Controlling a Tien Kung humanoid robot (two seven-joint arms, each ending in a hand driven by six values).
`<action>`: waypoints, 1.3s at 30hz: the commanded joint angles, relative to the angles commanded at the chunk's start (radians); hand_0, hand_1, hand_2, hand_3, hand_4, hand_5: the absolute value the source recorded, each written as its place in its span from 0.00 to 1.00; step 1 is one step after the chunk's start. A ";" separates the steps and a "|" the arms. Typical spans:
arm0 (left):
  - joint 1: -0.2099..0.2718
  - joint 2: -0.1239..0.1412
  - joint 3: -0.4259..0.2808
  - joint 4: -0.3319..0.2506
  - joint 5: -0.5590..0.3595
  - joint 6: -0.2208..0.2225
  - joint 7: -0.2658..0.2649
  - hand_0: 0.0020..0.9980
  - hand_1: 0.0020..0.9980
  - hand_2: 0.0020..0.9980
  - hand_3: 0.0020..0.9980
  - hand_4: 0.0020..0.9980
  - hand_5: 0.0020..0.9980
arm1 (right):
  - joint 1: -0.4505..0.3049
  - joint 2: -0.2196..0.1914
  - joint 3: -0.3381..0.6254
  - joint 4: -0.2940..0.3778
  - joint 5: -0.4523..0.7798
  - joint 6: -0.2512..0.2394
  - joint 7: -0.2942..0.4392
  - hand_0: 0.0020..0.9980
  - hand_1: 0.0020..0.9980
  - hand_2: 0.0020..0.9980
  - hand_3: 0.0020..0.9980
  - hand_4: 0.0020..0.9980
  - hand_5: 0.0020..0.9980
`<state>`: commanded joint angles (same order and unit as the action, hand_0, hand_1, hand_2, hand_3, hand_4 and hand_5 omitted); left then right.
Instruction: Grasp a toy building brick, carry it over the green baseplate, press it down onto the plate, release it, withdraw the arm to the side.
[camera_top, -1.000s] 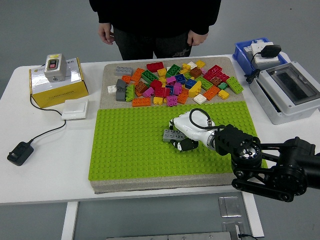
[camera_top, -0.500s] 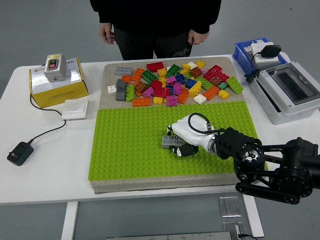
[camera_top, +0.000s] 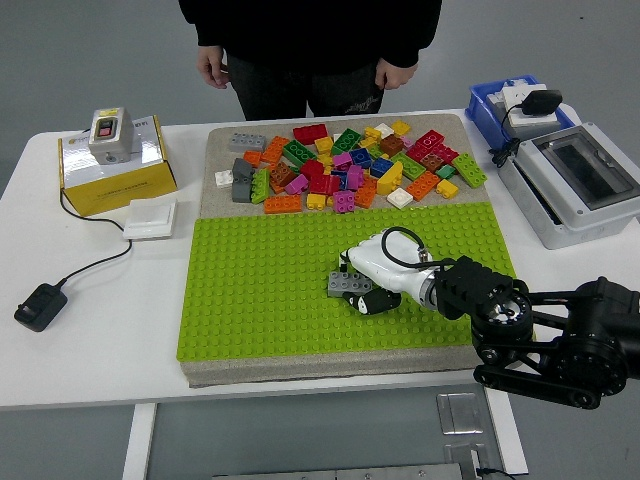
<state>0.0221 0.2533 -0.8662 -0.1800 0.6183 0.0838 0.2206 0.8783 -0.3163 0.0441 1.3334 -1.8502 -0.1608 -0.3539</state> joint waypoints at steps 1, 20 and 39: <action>0.000 0.000 0.000 0.000 0.000 0.000 0.000 0.67 0.67 0.67 0.74 0.40 0.55 | 0.001 0.001 -0.002 0.000 0.001 0.000 0.000 0.05 0.18 0.35 0.36 0.47 0.31; -0.005 0.002 0.002 0.000 -0.005 0.002 -0.004 0.67 0.67 0.67 0.75 0.40 0.55 | 0.010 0.003 -0.009 -0.014 0.002 0.008 0.007 0.05 0.19 0.52 0.46 0.48 0.31; -0.002 0.003 0.000 0.000 -0.005 0.003 0.000 0.67 0.67 0.66 0.75 0.40 0.55 | 0.009 0.004 -0.016 -0.017 0.009 0.010 0.012 0.05 0.19 0.67 0.75 0.49 0.31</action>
<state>0.0196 0.2567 -0.8661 -0.1800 0.6137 0.0872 0.2203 0.8874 -0.3119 0.0282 1.3168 -1.8412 -0.1511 -0.3414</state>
